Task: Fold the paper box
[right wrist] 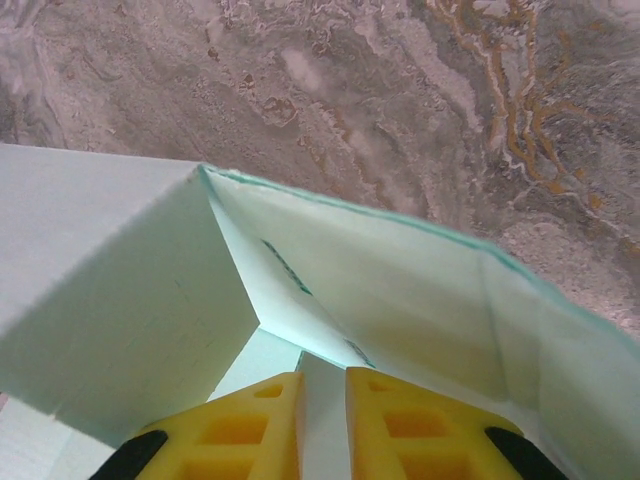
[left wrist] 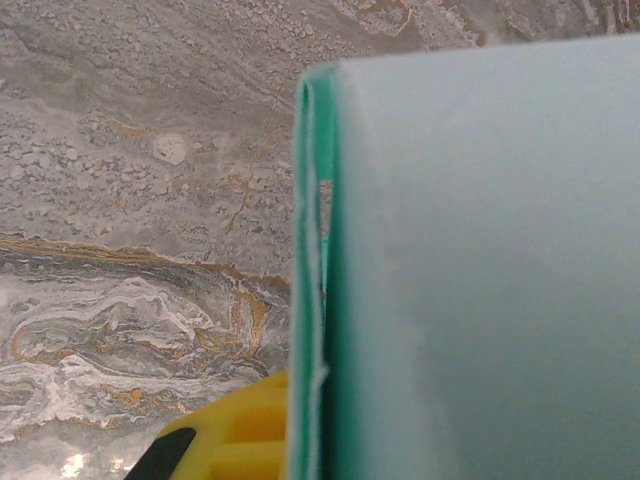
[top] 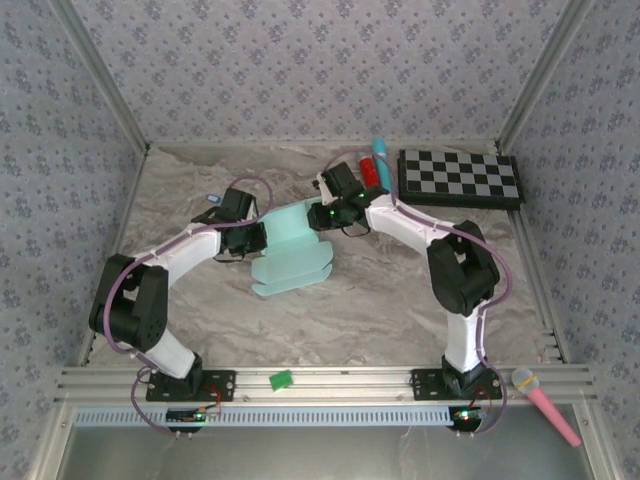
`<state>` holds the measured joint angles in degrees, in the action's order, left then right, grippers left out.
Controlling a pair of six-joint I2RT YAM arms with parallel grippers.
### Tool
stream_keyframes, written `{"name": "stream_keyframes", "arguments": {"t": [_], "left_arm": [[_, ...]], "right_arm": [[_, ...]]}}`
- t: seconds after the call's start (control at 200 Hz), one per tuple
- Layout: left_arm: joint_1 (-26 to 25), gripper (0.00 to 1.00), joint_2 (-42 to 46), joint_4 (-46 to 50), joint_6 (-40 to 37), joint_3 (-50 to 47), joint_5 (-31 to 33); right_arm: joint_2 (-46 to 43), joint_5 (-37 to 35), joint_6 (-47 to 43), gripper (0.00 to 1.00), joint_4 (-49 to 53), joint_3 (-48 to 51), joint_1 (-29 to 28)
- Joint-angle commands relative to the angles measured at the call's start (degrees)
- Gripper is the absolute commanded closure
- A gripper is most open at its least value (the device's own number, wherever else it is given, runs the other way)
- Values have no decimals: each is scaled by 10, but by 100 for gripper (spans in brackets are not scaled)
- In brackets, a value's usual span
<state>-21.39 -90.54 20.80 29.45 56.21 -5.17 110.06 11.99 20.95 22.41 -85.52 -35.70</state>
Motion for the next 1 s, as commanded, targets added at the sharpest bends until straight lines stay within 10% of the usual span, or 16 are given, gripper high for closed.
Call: {"name": "stream_keyframes", "arguments": {"t": [0.0, 0.994], "left_arm": [[-1, 100, -4, -11, -3, 20, -14], [-1, 100, -3, -8, -61, 50, -16]], "right_arm": [[-39, -30, -24, 78, 34, 0, 1], [-130, 67, -147, 64, -6, 93, 144]]}}
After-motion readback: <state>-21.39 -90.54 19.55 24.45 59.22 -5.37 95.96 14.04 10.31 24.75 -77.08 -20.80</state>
